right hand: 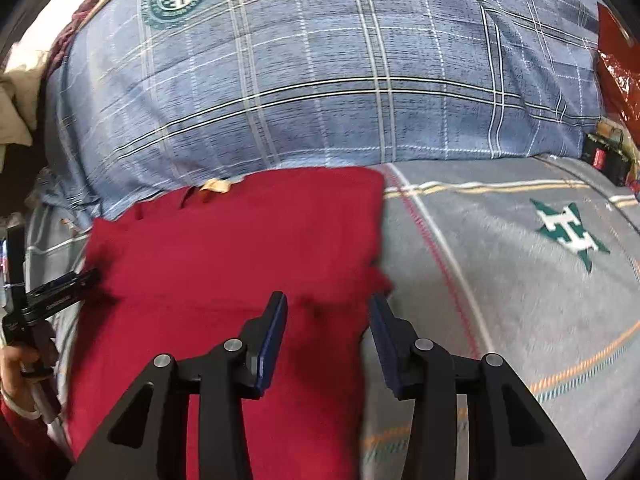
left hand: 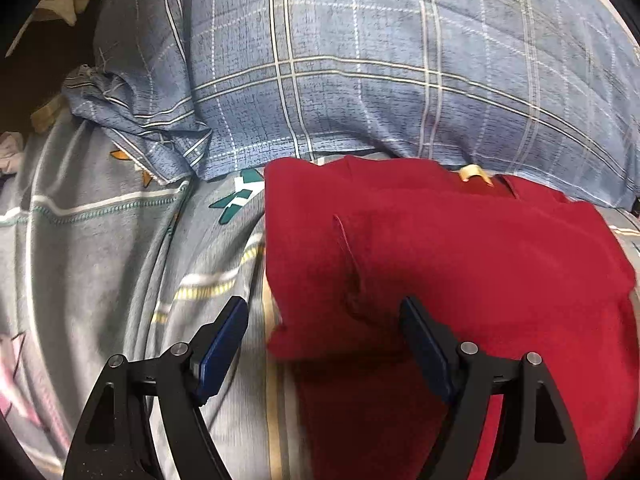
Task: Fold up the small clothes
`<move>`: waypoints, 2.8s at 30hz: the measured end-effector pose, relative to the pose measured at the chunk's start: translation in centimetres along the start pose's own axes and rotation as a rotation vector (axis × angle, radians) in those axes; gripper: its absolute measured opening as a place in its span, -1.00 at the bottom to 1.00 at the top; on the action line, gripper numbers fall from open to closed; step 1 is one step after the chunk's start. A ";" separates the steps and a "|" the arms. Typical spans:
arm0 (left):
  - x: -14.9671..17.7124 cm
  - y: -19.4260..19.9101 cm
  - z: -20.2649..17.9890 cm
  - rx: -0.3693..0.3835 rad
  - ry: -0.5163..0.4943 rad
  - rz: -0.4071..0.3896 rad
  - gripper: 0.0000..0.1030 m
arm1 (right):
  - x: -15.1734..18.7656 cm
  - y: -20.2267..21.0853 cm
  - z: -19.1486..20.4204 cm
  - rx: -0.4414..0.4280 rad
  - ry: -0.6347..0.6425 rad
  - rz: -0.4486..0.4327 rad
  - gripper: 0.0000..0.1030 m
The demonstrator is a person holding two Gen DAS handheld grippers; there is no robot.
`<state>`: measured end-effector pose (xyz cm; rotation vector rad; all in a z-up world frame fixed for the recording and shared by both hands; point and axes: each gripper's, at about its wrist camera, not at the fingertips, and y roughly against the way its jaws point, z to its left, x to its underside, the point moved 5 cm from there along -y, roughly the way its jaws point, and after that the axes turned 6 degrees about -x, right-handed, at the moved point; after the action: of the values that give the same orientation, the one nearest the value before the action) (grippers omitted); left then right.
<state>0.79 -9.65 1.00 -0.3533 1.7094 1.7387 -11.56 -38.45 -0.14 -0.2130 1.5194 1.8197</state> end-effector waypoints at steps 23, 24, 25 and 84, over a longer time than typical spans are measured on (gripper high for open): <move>11.7 13.3 2.1 0.053 0.041 0.033 0.52 | 11.5 6.9 2.8 -0.066 0.085 0.126 0.21; 12.4 13.5 2.2 0.077 0.051 0.050 0.51 | 11.9 7.2 2.8 -0.068 0.084 0.128 0.23; 13.0 13.8 2.3 0.098 0.062 0.065 0.51 | 12.2 7.4 2.8 -0.071 0.081 0.130 0.29; 22.3 16.3 1.9 0.127 0.017 0.212 0.98 | 20.7 9.1 3.6 -0.170 0.060 0.279 0.56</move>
<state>-25.34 -0.69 0.21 -0.1343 1.9171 1.7663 -30.80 -26.48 -3.60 -0.1429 1.4946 2.1840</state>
